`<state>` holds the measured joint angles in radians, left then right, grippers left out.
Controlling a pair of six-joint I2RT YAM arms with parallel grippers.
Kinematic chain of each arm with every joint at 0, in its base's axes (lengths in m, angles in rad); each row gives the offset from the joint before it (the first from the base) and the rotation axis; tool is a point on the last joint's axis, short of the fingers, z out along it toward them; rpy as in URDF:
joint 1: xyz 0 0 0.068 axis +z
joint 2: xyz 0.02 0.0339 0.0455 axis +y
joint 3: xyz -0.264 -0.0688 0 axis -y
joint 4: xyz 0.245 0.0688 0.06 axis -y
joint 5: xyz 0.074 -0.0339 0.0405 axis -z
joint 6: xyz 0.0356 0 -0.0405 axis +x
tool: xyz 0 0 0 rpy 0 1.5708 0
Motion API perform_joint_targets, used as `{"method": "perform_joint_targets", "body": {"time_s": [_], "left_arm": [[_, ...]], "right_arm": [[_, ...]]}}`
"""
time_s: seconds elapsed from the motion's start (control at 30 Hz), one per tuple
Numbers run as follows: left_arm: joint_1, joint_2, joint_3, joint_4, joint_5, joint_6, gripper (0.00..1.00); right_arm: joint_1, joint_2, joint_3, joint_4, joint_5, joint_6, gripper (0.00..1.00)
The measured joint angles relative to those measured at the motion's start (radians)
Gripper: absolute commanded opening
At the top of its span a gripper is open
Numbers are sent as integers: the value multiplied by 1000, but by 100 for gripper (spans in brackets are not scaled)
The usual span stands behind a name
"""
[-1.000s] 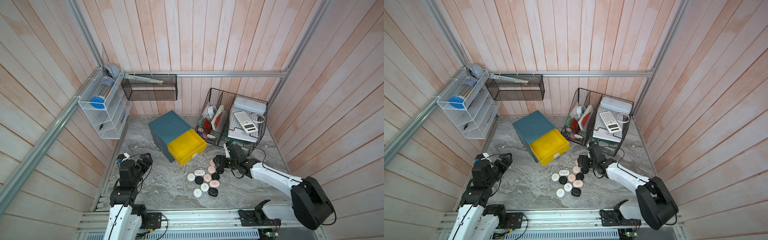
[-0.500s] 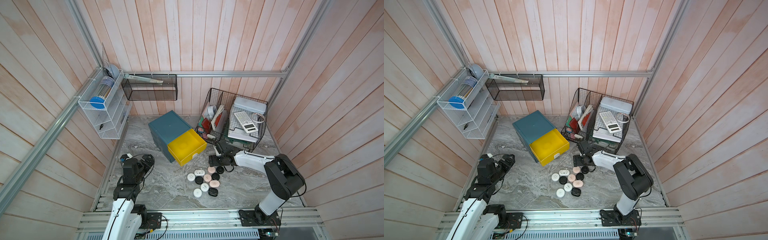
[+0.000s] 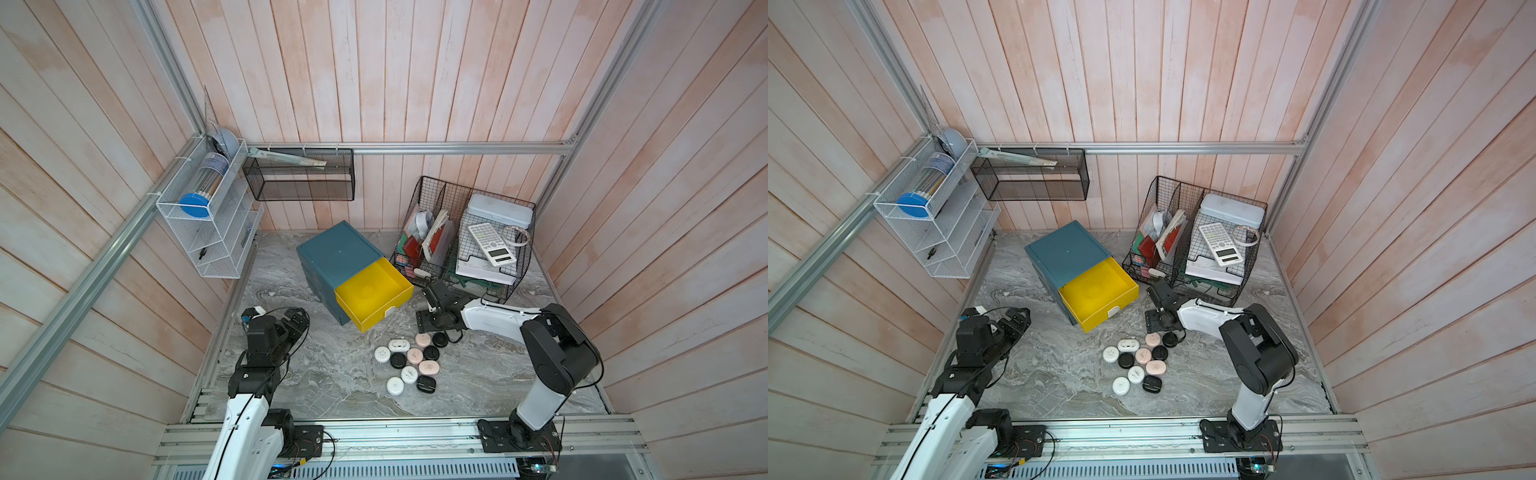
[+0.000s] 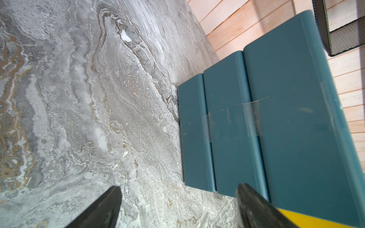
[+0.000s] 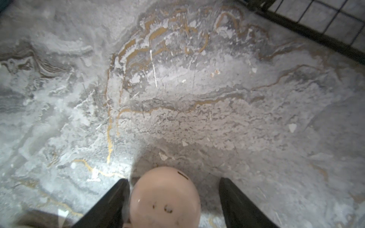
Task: Put the bluetooth earphones in the drawer according to color
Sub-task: Pick up the Bluetooth earphone from the center of the board.
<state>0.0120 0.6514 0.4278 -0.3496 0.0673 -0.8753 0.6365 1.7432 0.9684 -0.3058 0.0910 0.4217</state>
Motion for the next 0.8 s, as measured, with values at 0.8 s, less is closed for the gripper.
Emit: {"method": "perform_joint_targets", "body": {"time_s": [0.8], "left_arm": [[0,-24,0,-2,3,0,96]], "right_arm": [[11,-194,27,-94,51,6,50]]}}
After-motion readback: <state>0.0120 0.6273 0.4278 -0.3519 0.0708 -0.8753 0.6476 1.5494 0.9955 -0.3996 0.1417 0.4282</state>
